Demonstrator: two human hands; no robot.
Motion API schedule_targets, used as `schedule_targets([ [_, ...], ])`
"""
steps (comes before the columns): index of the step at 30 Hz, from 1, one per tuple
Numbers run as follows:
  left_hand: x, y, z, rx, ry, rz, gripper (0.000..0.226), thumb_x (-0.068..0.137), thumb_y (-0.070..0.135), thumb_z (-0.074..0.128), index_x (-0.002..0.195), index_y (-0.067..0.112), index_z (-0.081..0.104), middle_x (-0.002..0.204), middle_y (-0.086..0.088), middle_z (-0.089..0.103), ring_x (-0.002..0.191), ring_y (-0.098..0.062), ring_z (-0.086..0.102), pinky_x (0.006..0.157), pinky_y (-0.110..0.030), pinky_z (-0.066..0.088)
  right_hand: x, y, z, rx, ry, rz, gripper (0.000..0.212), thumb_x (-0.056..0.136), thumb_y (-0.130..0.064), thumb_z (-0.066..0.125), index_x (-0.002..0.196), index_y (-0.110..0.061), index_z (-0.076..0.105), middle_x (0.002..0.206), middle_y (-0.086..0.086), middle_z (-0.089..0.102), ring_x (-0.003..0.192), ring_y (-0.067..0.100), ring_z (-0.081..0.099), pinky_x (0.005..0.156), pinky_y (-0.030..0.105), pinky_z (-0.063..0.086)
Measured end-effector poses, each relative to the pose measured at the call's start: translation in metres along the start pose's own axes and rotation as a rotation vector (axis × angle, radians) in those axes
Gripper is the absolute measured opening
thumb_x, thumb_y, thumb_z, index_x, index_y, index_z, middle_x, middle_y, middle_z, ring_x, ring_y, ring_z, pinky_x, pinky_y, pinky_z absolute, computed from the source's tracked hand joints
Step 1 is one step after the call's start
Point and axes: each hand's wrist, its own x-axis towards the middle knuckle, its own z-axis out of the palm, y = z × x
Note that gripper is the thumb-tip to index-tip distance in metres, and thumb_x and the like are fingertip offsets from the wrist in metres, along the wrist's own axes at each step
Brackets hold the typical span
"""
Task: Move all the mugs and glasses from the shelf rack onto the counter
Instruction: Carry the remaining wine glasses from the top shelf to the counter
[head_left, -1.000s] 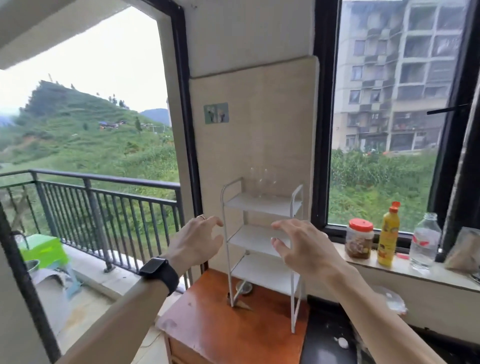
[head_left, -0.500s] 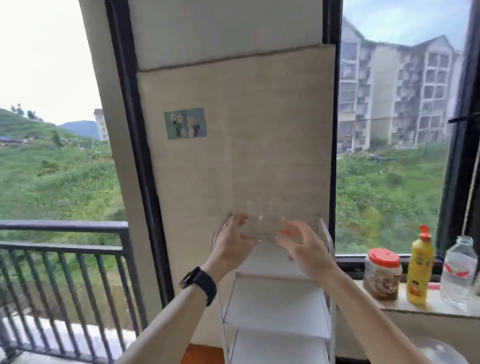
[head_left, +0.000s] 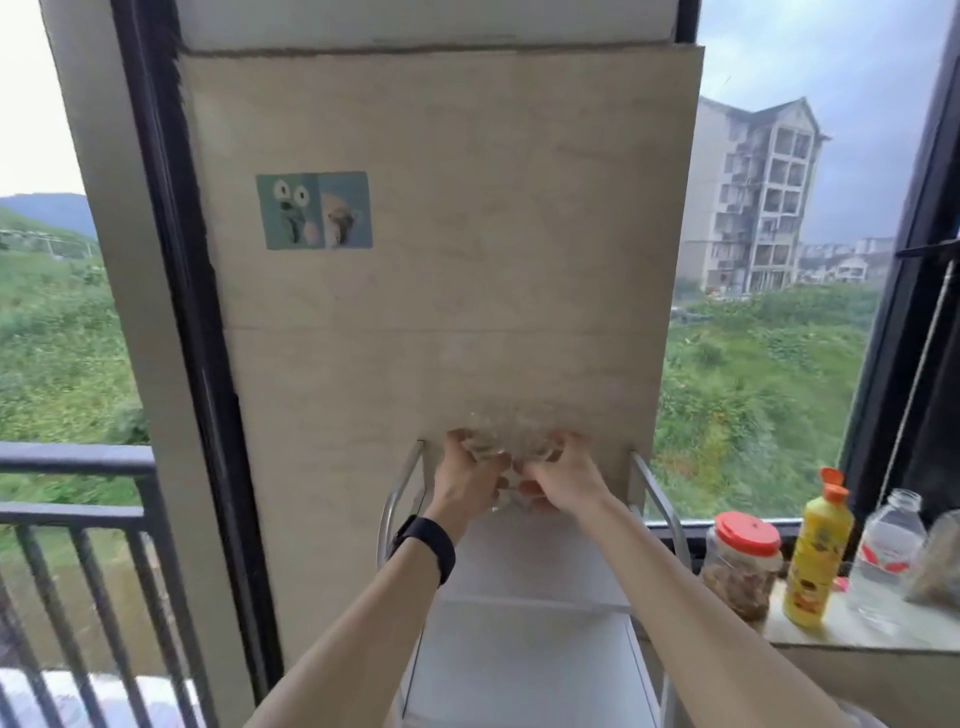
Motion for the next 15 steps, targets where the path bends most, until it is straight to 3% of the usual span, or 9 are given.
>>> schedule_targets([
  [3, 0.000, 0.000, -0.005, 0.033, 0.001, 0.025, 0.050, 0.082, 0.017, 0.075, 0.120, 0.020, 0.043, 0.097, -0.014, 0.071, 0.069, -0.024, 0.067, 0.065, -0.041, 0.058, 0.001, -0.004, 0.003, 0.066, -0.050, -0.004, 0.048, 0.073, -0.029, 0.086, 0.109, -0.019, 0.056, 0.091, 0.010, 0.075, 0.057, 0.016, 0.074, 0.048, 0.031, 0.056],
  [5, -0.003, 0.000, -0.008, 0.032, -0.006, 0.039, 0.052, 0.083, 0.017, 0.077, 0.122, 0.019, 0.043, 0.097, -0.014, 0.070, 0.072, -0.026, 0.065, 0.073, -0.048, 0.059, -0.003, -0.005, 0.002, 0.088, -0.048, -0.017, 0.039, 0.076, -0.022, 0.087, 0.104, -0.016, 0.060, 0.088, 0.010, 0.073, 0.056, 0.015, 0.071, 0.049, 0.033, 0.056],
  [7, -0.010, 0.003, -0.011, 0.040, -0.019, 0.057, 0.053, 0.083, 0.019, 0.077, 0.125, 0.018, 0.044, 0.094, -0.010, 0.069, 0.073, -0.025, 0.066, 0.076, -0.046, 0.059, -0.011, -0.007, -0.003, 0.107, -0.036, -0.043, 0.035, 0.075, -0.020, 0.087, 0.100, -0.015, 0.063, 0.087, 0.010, 0.073, 0.056, 0.013, 0.072, 0.051, 0.034, 0.057],
  [10, -0.029, 0.013, -0.017, 0.056, -0.074, 0.122, 0.053, 0.082, 0.030, 0.079, 0.124, 0.020, 0.049, 0.096, -0.004, 0.069, 0.072, -0.019, 0.067, 0.066, -0.035, 0.057, -0.034, -0.013, -0.019, 0.164, -0.025, -0.053, 0.049, 0.074, -0.024, 0.088, 0.109, -0.018, 0.055, 0.097, 0.012, 0.072, 0.058, 0.012, 0.072, 0.052, 0.033, 0.058],
  [13, -0.055, 0.028, -0.021, 0.050, -0.149, 0.224, 0.049, 0.080, 0.038, 0.080, 0.119, 0.027, 0.054, 0.093, 0.001, 0.069, 0.061, -0.010, 0.065, 0.057, -0.024, 0.052, -0.066, -0.027, -0.044, 0.198, -0.030, -0.114, 0.054, 0.073, -0.030, 0.088, 0.118, -0.016, 0.061, 0.098, 0.011, 0.071, 0.064, 0.015, 0.073, 0.062, 0.039, 0.064],
  [15, -0.073, 0.039, -0.020, 0.035, -0.204, 0.270, 0.048, 0.079, 0.039, 0.081, 0.119, 0.030, 0.056, 0.090, 0.001, 0.068, 0.058, -0.012, 0.063, 0.056, -0.025, 0.050, -0.094, -0.037, -0.062, 0.196, -0.021, -0.169, 0.053, 0.072, -0.035, 0.087, 0.117, -0.019, 0.065, 0.103, 0.009, 0.068, 0.065, 0.015, 0.073, 0.066, 0.043, 0.065],
])
